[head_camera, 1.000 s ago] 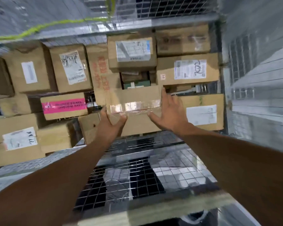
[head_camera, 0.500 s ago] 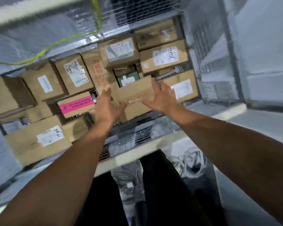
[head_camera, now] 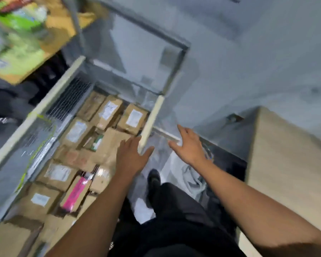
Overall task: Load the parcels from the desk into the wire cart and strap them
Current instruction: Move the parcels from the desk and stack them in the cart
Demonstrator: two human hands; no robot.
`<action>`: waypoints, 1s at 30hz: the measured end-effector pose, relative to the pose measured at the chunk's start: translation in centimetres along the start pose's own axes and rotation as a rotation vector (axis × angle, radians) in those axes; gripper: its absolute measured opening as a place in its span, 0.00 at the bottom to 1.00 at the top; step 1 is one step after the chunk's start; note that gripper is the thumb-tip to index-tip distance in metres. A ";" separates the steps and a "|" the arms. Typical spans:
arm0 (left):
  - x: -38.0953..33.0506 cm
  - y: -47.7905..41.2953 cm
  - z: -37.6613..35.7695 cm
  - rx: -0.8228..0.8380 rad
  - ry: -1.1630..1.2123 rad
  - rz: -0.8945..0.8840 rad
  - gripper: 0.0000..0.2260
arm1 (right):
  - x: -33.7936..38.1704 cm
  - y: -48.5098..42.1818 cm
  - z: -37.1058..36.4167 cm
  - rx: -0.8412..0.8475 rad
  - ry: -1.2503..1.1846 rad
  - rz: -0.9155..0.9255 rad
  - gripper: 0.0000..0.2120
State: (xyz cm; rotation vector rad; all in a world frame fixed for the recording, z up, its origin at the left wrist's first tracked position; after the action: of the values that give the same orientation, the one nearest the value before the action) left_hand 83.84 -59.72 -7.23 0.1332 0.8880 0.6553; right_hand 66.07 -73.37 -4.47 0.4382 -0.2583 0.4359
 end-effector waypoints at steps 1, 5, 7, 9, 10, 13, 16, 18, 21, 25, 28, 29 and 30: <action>-2.0 0.6 -0.8 0.029 -0.020 -0.063 0.28 | -2.0 2.2 1.0 -0.057 -0.055 -0.071 0.37; -10.1 2.6 -6.1 0.186 -0.127 -0.292 0.28 | -10.6 11.1 4.3 -0.263 -0.230 -0.349 0.38; -14.3 3.9 -9.5 0.267 -0.156 -0.385 0.29 | -15.3 15.8 5.4 -0.372 -0.311 -0.470 0.37; -18.9 6.0 -13.3 0.374 -0.194 -0.523 0.29 | -19.8 21.0 6.1 -0.488 -0.391 -0.610 0.36; -21.2 7.2 -15.5 0.433 -0.218 -0.600 0.30 | -22.0 23.8 6.3 -0.547 -0.423 -0.686 0.36; -27.7 11.8 -22.6 0.599 -0.314 -0.820 0.32 | -27.7 32.4 6.0 -0.722 -0.527 -0.913 0.37; -33.0 18.0 -30.4 0.751 -0.409 -0.983 0.36 | -32.9 41.6 4.9 -0.883 -0.587 -1.118 0.37; -36.0 22.7 -35.3 0.832 -0.459 -1.082 0.38 | -36.0 47.8 3.9 -0.961 -0.591 -1.247 0.36; -39.5 30.6 -42.5 0.979 -0.473 -1.198 0.36 | -40.1 56.7 2.2 -1.068 -0.600 -1.414 0.35; -41.9 41.0 -51.2 1.159 -0.474 -1.301 0.30 | -45.0 66.8 -0.5 -1.208 -0.631 -1.588 0.34; -42.5 47.9 -56.8 1.261 -0.504 -1.332 0.29 | -48.0 72.4 -2.6 -1.310 -0.667 -1.681 0.33; -42.7 50.0 -58.4 1.288 -0.507 -1.328 0.29 | -49.0 74.0 -3.1 -1.341 -0.674 -1.706 0.34; -42.8 51.8 -60.1 1.307 -0.500 -1.313 0.28 | -50.1 75.4 -3.6 -1.368 -0.677 -1.730 0.34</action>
State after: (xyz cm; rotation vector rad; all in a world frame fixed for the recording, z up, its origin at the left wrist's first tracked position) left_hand -5.50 -52.60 2.64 0.7530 0.5970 -1.2079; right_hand -11.93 -27.68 2.33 -0.6469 -0.6302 -1.5853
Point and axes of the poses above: each hand's wrist, its own y-axis away from the middle knuckle, its own z-axis out of the back of the hand, x = y × z, the point moved 4 cm from there along -y, towards the middle knuckle, and after that the axes turned 3 degrees about z, right-handed, at the moved point
